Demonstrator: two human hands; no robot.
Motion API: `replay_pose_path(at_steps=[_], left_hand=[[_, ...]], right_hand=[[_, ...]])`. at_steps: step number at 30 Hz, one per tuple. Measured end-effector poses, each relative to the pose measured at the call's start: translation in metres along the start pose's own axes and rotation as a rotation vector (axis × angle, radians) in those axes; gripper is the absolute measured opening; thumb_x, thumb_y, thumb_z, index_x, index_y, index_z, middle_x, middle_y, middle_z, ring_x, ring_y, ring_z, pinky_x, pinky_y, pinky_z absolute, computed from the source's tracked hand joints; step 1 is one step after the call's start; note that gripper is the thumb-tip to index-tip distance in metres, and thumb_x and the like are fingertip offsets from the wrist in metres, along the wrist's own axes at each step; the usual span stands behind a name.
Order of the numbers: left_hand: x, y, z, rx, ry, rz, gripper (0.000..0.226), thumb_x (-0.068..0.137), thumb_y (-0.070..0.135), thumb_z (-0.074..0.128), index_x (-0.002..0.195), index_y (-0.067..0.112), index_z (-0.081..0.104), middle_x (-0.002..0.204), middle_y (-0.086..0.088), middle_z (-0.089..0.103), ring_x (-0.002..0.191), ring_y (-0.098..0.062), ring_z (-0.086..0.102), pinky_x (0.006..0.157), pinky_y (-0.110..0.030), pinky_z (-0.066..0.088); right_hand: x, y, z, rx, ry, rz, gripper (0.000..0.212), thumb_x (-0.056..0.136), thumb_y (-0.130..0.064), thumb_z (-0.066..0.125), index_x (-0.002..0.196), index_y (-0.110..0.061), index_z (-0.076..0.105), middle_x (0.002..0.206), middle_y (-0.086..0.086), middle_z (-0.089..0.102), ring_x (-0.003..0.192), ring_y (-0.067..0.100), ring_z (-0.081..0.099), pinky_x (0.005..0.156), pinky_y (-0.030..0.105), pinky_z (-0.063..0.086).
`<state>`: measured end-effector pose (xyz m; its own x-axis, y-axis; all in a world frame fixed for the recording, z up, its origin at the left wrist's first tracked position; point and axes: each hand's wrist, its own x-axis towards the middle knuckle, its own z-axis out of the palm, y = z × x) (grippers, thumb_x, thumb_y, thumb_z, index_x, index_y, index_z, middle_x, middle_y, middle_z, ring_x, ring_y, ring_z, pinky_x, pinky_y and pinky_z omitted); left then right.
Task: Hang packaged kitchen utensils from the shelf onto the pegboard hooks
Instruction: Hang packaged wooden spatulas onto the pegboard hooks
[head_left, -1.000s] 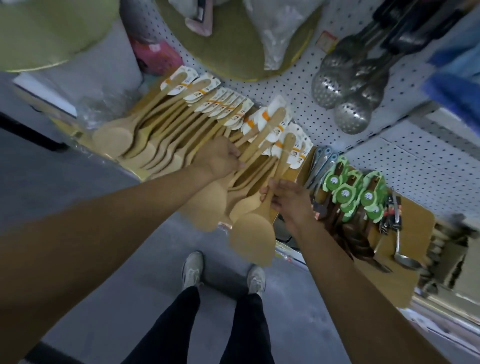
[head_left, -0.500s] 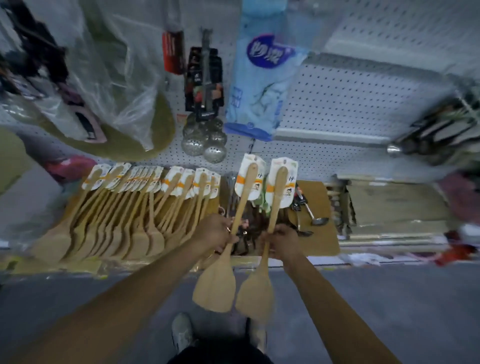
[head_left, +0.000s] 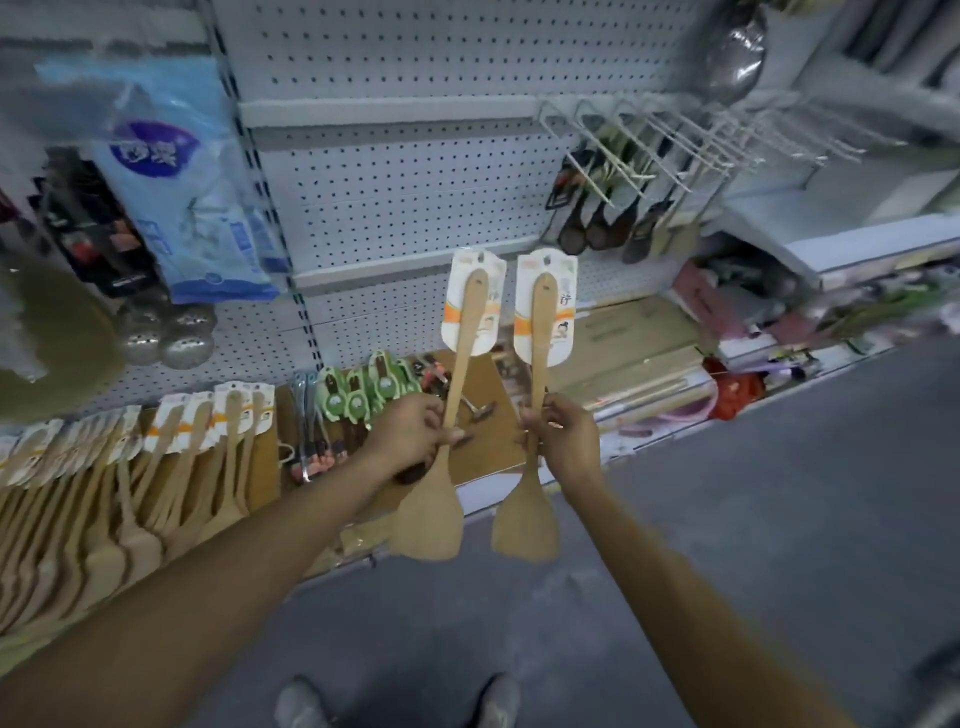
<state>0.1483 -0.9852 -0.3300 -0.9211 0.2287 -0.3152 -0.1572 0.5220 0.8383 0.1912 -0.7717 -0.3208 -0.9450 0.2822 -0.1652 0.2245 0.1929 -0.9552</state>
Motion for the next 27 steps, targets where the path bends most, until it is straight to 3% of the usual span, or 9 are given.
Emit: replay_pose_path(at_steps=[3, 5, 7, 10, 12, 14, 16, 21, 27], left_hand=[[0.011, 0.04, 0.041, -0.018, 0.018, 0.101, 0.019, 0.083, 0.014, 0.08, 0.076, 0.013, 0.062, 0.067, -0.008, 0.064, 0.07, -0.031, 0.068, 0.059, -0.048, 0.06], [0.019, 0.067, 0.068, -0.069, 0.036, 0.145, 0.029, 0.086, 0.014, 0.077, 0.068, 0.028, 0.059, 0.063, 0.003, 0.061, 0.061, -0.018, 0.062, 0.051, -0.037, 0.053], [0.026, 0.095, 0.093, -0.115, 0.055, 0.194, 0.031, 0.088, 0.016, 0.075, 0.068, 0.034, 0.061, 0.07, 0.002, 0.064, 0.066, -0.017, 0.065, 0.053, -0.031, 0.05], [0.037, 0.137, 0.124, -0.145, 0.071, 0.263, 0.012, 0.089, 0.015, 0.073, 0.082, 0.02, 0.065, 0.078, -0.005, 0.066, 0.066, -0.01, 0.065, 0.053, -0.024, 0.052], [0.047, 0.16, 0.142, -0.152, 0.087, 0.299, 0.008, 0.088, 0.014, 0.074, 0.085, 0.015, 0.066, 0.079, -0.002, 0.067, 0.069, -0.017, 0.068, 0.06, -0.037, 0.059], [0.061, 0.179, 0.157, -0.137, 0.091, 0.321, 0.009, 0.086, 0.016, 0.076, 0.085, 0.021, 0.069, 0.083, 0.001, 0.068, 0.08, -0.028, 0.07, 0.071, -0.046, 0.061], [0.077, 0.193, 0.17, -0.099, 0.073, 0.347, 0.008, 0.084, 0.021, 0.078, 0.087, 0.024, 0.071, 0.086, 0.004, 0.07, 0.083, -0.024, 0.071, 0.077, -0.048, 0.06], [0.12, 0.227, 0.204, 0.023, 0.045, 0.476, 0.014, 0.082, 0.036, 0.079, 0.092, 0.03, 0.072, 0.086, 0.014, 0.072, 0.083, -0.007, 0.068, 0.08, -0.046, 0.058], [0.182, 0.277, 0.244, 0.034, 0.047, 0.597, 0.02, 0.083, 0.031, 0.078, 0.102, 0.028, 0.071, 0.085, 0.016, 0.071, 0.079, -0.002, 0.068, 0.077, -0.038, 0.059]], right_hand=[[0.01, -0.005, -0.056, 0.009, -0.003, -0.074, 0.015, 0.09, -0.014, 0.068, 0.078, -0.022, 0.067, 0.075, 0.011, 0.069, 0.069, 0.04, 0.069, 0.063, 0.045, 0.059], [0.02, -0.007, -0.093, 0.012, 0.012, -0.084, 0.01, 0.092, -0.012, 0.067, 0.082, -0.016, 0.066, 0.077, 0.012, 0.07, 0.067, 0.032, 0.071, 0.064, 0.046, 0.06], [0.029, -0.01, -0.127, 0.018, 0.035, -0.113, 0.005, 0.092, -0.012, 0.066, 0.087, -0.011, 0.065, 0.079, 0.011, 0.07, 0.069, 0.032, 0.072, 0.06, 0.046, 0.059], [0.042, -0.015, -0.176, 0.036, 0.086, -0.14, 0.007, 0.092, -0.012, 0.066, 0.09, -0.005, 0.066, 0.081, 0.011, 0.069, 0.074, 0.036, 0.072, 0.061, 0.041, 0.057], [0.051, -0.018, -0.206, 0.057, 0.121, -0.147, 0.009, 0.09, -0.01, 0.068, 0.092, -0.001, 0.067, 0.081, 0.011, 0.068, 0.074, 0.032, 0.073, 0.066, 0.04, 0.058], [0.061, -0.019, -0.233, 0.033, 0.14, -0.156, 0.008, 0.088, -0.013, 0.07, 0.09, -0.005, 0.069, 0.078, 0.005, 0.069, 0.073, 0.027, 0.073, 0.072, 0.046, 0.059], [0.073, -0.018, -0.258, 0.0, 0.149, -0.171, 0.003, 0.086, -0.016, 0.073, 0.087, -0.013, 0.071, 0.074, 0.0, 0.07, 0.075, 0.024, 0.073, 0.077, 0.05, 0.059], [0.104, -0.014, -0.306, -0.051, 0.192, -0.201, 0.007, 0.082, -0.018, 0.077, 0.088, -0.017, 0.073, 0.074, -0.003, 0.072, 0.076, 0.021, 0.073, 0.079, 0.049, 0.058], [0.157, -0.006, -0.355, -0.04, 0.252, -0.177, 0.007, 0.084, -0.013, 0.075, 0.09, -0.012, 0.072, 0.081, 0.01, 0.072, 0.077, 0.027, 0.072, 0.076, 0.049, 0.059]])
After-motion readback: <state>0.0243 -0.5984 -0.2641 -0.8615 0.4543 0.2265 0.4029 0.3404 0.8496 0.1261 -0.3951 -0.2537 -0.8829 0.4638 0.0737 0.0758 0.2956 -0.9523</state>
